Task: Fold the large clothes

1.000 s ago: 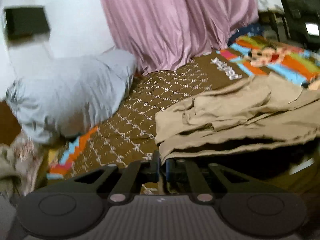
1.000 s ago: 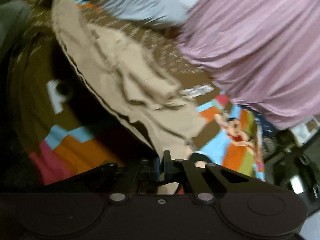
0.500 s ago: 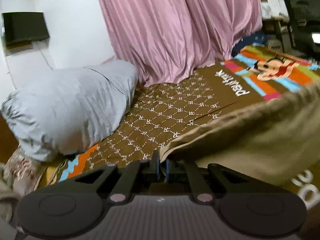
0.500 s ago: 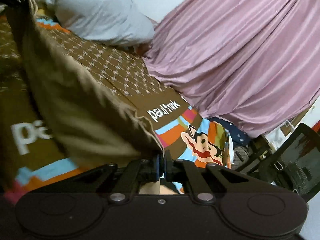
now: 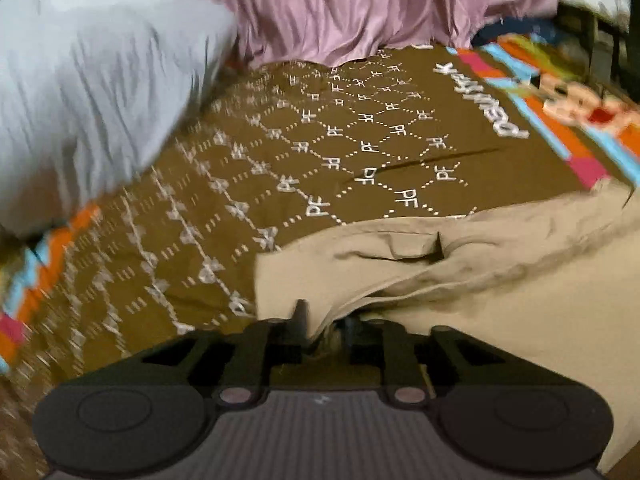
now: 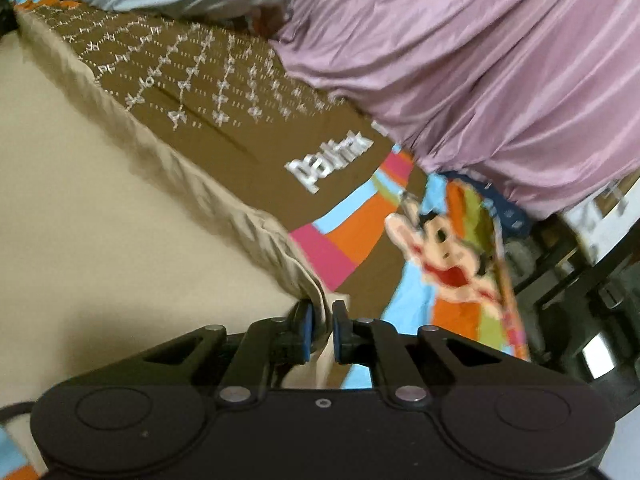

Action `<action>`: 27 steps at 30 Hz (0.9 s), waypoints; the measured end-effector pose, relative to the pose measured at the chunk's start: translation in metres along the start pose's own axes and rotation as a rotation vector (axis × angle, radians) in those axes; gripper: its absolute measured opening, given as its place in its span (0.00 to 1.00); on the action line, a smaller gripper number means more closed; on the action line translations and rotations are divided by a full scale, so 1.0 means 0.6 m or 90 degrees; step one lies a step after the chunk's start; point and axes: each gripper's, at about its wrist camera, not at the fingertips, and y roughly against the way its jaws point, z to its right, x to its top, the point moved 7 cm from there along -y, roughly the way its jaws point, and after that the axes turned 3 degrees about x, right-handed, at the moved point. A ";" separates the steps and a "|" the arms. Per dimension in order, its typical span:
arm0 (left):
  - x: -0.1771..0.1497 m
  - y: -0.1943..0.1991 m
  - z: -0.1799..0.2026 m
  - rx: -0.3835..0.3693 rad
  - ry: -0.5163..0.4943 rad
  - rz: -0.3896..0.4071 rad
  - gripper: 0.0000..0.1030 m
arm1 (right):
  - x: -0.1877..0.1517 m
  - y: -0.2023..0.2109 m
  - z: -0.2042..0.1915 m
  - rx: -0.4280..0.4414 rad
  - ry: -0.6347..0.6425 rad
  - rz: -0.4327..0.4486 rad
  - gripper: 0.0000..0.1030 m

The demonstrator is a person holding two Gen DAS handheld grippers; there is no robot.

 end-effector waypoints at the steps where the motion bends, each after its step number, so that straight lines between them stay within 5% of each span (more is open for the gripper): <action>1: -0.004 0.005 -0.015 -0.017 0.026 0.006 0.56 | -0.003 -0.003 0.003 0.017 -0.028 0.008 0.17; 2: -0.008 0.016 -0.031 -0.040 0.051 0.024 0.73 | -0.006 0.000 0.008 0.037 -0.061 0.021 0.27; 5: -0.015 0.058 -0.086 -0.062 0.117 0.085 1.00 | -0.015 0.027 0.028 0.086 -0.158 0.055 0.58; 8: -0.048 0.093 -0.130 -0.073 0.183 0.100 1.00 | -0.031 0.071 0.056 0.114 -0.240 0.093 0.78; 12: -0.119 0.102 -0.145 -0.083 0.244 0.051 0.99 | -0.074 0.126 0.073 0.152 -0.361 0.111 0.88; 19: -0.204 0.083 -0.121 -0.094 0.314 -0.024 0.69 | -0.147 0.154 0.055 0.142 -0.462 0.114 0.87; 21: -0.207 0.076 -0.115 -0.072 0.309 -0.029 0.55 | -0.164 0.147 0.050 0.128 -0.469 0.111 0.84; 23: -0.212 0.070 -0.104 -0.070 0.296 -0.038 0.27 | -0.181 0.132 0.053 0.127 -0.512 0.090 0.82; 25: -0.213 0.067 -0.093 -0.048 0.272 -0.037 0.10 | -0.192 0.121 0.062 0.142 -0.562 0.086 0.81; 27: -0.212 0.072 -0.084 -0.019 0.251 -0.025 0.09 | -0.200 0.116 0.068 0.144 -0.591 0.089 0.68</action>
